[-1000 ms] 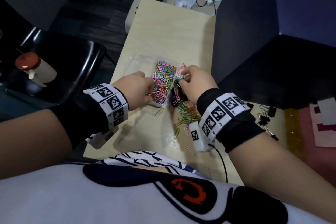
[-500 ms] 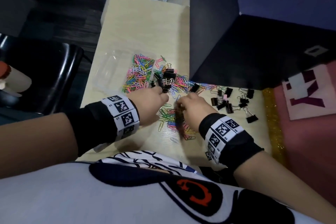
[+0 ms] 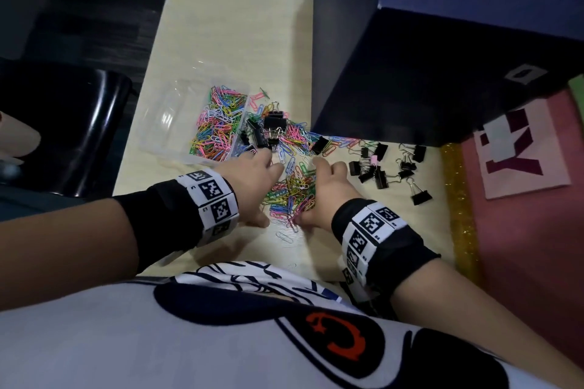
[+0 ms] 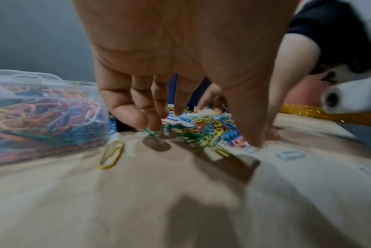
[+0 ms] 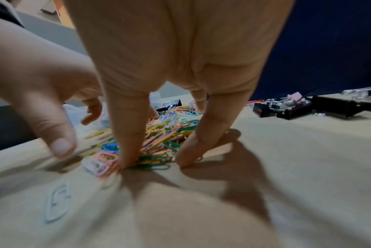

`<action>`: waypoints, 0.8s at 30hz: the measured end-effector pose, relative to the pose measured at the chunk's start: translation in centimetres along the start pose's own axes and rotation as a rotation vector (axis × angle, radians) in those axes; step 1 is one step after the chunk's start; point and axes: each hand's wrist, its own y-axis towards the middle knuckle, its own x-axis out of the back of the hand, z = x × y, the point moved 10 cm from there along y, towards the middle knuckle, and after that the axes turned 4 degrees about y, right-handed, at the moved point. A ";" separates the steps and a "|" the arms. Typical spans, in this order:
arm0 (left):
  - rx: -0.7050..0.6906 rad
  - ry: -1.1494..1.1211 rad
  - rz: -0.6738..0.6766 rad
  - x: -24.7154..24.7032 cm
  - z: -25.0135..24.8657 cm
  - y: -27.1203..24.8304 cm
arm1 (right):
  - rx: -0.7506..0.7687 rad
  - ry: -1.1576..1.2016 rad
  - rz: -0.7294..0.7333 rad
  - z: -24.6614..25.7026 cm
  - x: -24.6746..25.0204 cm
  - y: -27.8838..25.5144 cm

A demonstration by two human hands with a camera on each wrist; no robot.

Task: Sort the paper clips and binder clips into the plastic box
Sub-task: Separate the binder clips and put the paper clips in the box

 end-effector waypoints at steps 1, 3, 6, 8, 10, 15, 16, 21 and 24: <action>-0.013 0.020 0.017 -0.2 -0.5 0.0 | 0.045 -0.007 0.000 0.5 0.0 0.2; -0.023 0.029 0.031 -0.4 -1.1 0.1 | 0.138 -0.031 0.002 1.4 -0.1 0.3; -0.003 -0.029 0.024 0.0 -1.3 0.6 | 0.199 -0.029 0.003 2.0 0.0 0.6; 0.003 -0.043 0.004 0.3 -1.3 1.0 | 0.211 -0.039 0.003 2.0 0.1 0.9; -0.006 -0.031 -0.003 0.5 -1.2 1.3 | 0.214 -0.040 -0.004 2.0 0.3 1.0; -0.010 -0.026 -0.016 0.9 -0.7 1.5 | 0.169 -0.052 -0.049 1.3 1.4 1.7; -0.007 -0.031 -0.021 0.9 -0.6 1.5 | 0.163 -0.060 -0.058 1.3 1.7 1.8; 0.008 -0.160 -0.111 2.2 0.5 0.8 | 0.145 -0.020 -0.087 1.6 3.9 2.0; 0.034 -0.245 -0.224 3.7 2.0 -0.1 | 0.159 0.036 -0.122 2.6 5.4 1.9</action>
